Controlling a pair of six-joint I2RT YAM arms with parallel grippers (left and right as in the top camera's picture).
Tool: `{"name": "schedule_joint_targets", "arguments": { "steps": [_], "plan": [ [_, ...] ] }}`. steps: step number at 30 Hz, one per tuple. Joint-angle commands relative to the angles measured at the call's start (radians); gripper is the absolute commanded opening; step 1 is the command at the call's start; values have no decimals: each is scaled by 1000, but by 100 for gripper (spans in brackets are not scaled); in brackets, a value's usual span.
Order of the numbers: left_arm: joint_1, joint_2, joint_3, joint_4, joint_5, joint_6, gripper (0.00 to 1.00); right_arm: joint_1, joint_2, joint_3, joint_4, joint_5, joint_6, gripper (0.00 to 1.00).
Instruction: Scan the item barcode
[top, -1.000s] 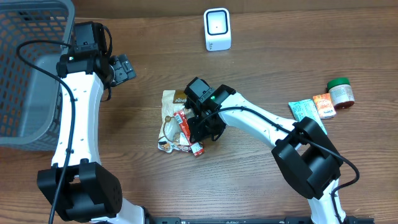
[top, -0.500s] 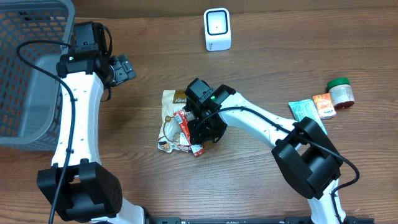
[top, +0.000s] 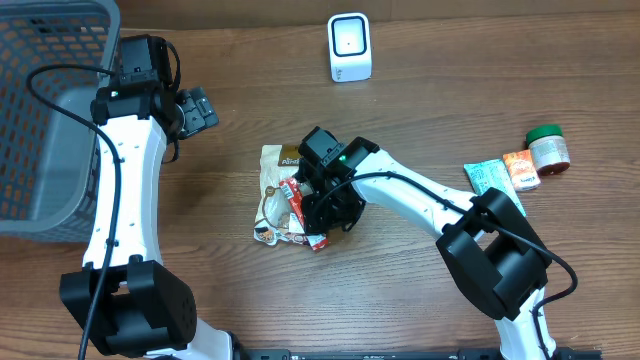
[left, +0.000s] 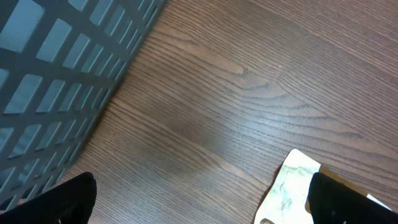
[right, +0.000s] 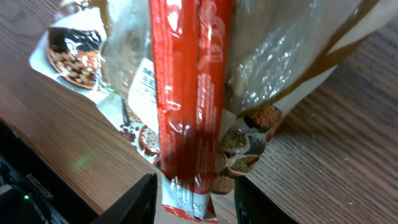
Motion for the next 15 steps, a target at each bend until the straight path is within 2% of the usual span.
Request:
{"name": "schedule_joint_targets", "arguments": {
  "steps": [1, 13, 15],
  "plan": [
    [2, -2, 12, 3, -13, 16, 100, 3, -35, -10, 5, -13, -3, 41],
    [2, -2, 12, 3, -13, 16, 100, 24, -35, -70, 68, -13, 35, 40],
    [2, -2, 12, 3, -13, 16, 100, 24, -35, -77, 77, -13, 42, 32]
  ]
}}
